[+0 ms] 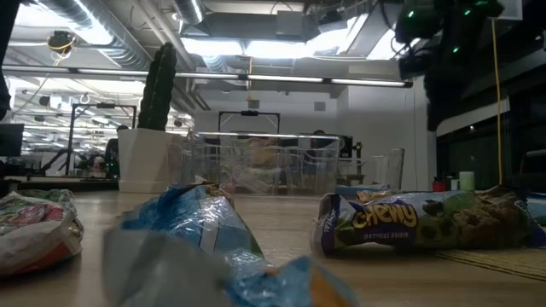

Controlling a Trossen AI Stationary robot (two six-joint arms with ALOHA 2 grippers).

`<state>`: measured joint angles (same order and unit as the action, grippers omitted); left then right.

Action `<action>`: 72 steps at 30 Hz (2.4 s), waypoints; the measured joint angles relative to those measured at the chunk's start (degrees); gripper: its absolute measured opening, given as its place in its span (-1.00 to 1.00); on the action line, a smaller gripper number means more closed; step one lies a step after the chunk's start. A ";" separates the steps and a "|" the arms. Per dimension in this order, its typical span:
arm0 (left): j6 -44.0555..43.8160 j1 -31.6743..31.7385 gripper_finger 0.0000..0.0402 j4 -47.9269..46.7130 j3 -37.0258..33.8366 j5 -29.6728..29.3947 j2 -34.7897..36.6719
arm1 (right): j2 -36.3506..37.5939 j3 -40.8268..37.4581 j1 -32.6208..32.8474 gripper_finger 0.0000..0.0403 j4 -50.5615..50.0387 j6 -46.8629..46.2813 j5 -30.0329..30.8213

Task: Pick and place Granola Bars by type
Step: Put the yellow granola bar into the bottom transparent bin

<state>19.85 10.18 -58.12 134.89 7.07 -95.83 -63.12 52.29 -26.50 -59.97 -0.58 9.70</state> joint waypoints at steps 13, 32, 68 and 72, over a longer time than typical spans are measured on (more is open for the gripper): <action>-0.14 -3.11 -0.82 0.00 -0.04 -3.43 0.51 | -12.61 -5.03 -9.81 0.67 10.96 7.13 -6.06; -0.62 -3.39 -0.85 0.03 -0.04 -5.20 0.85 | -20.00 -13.35 -13.66 0.67 29.67 8.83 -7.97; 0.40 -3.39 -0.85 0.06 -0.04 -5.15 0.85 | -6.08 -8.22 -13.80 -0.75 13.34 6.56 -11.34; 0.43 -3.39 -0.85 0.06 -0.04 -5.12 0.85 | -3.31 -4.78 -13.80 -0.78 6.79 5.14 -13.64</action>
<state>20.27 6.79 -58.06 134.85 1.95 -94.98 -66.43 47.51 -40.29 -53.18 4.56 -3.93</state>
